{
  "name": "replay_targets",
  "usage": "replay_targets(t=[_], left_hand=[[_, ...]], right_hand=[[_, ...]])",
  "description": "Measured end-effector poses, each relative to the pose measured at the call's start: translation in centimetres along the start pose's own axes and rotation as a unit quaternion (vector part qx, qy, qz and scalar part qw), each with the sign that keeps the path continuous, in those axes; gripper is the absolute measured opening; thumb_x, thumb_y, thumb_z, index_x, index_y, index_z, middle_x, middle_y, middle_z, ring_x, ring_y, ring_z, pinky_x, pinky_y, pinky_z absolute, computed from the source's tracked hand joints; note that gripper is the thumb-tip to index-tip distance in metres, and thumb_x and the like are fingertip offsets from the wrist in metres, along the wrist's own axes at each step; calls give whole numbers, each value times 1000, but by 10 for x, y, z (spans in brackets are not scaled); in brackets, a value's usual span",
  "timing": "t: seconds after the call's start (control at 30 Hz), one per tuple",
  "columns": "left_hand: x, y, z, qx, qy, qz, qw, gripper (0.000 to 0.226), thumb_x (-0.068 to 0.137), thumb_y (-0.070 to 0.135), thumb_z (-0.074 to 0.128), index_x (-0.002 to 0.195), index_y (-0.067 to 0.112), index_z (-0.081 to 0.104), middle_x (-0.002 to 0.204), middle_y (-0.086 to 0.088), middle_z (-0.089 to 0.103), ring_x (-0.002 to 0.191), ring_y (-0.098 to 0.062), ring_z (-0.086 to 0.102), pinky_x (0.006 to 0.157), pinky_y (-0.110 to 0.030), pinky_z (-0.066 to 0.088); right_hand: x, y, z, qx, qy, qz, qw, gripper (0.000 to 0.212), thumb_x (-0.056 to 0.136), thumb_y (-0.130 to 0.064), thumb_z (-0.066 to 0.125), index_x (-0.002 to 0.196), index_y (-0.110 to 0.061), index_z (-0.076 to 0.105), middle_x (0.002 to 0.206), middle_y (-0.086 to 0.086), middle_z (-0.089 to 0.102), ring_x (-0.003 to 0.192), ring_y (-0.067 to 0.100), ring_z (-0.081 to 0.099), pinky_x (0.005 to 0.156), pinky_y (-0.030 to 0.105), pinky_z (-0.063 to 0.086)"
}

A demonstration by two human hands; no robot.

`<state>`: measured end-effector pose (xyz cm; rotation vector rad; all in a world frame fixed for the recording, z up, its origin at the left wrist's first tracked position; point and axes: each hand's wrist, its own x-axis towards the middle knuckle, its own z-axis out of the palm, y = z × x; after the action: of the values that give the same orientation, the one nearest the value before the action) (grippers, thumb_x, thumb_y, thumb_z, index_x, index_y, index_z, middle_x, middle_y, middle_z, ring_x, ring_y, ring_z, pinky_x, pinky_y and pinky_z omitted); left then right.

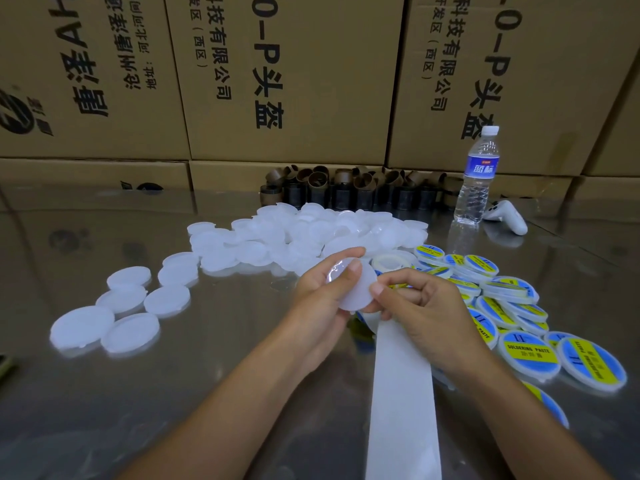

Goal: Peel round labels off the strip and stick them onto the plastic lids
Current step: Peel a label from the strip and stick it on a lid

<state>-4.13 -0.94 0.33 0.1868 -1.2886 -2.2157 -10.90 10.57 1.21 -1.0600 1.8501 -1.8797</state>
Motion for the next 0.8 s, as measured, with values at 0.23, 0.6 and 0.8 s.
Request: replay_targets(t=[0.23,0.6,0.8], left_hand=[[4,5,-6,-26,45,5,999,17,95,3,49,95,11,64,91,-5,67,79,-13,67,64,-19,56],[6,4,-10,5,85,40,996,18,95,-1,49,94,11,62,79,4,75,74,-16,72,65,-21,57],[10,6,-11,-18,99,40,994,19,95,-1,49,93,12,62,80,3,75,76,-16,73,64,-21,57]], right_hand=[[10,9,-18,-76,226,-31,971,11,88,-13,59,81,-20,63,76,0,69,74,18,63,57,10,43],[6,25,-4,-358,-21,-8,934,29,72,-47,72,96,-36,62,89,-20,62,94,2,55,83,25,44],[10,18,4,-495,-23,-10,868,35,67,-64,63,82,-33,62,86,-18,62,90,6,52,70,27,38]])
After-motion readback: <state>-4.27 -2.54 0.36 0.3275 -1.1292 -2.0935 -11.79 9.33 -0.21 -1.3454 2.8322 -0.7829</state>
